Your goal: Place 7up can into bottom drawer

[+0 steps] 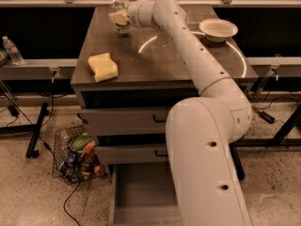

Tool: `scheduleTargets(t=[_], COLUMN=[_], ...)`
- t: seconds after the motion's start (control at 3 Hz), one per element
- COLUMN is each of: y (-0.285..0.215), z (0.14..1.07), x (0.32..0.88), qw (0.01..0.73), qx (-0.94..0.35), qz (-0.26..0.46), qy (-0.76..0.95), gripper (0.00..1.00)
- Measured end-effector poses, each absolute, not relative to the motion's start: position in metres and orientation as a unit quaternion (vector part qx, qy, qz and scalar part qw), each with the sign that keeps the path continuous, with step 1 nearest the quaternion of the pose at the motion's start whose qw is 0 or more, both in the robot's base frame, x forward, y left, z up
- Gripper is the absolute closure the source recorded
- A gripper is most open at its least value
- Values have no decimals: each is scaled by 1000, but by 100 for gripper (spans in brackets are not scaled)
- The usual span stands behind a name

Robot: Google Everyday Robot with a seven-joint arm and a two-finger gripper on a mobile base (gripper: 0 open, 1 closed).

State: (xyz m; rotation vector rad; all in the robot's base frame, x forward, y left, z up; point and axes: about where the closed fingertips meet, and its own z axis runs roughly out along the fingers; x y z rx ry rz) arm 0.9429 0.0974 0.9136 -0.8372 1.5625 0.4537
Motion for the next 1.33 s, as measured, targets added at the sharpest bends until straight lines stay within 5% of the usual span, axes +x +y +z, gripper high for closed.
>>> scheduleTargets(t=[0.33, 1.33], y=[84, -8], z=[927, 996], x=[895, 697], qw=[593, 617], qx=[-398, -370], qz=[242, 312], qy=[657, 620], gripper=[100, 100])
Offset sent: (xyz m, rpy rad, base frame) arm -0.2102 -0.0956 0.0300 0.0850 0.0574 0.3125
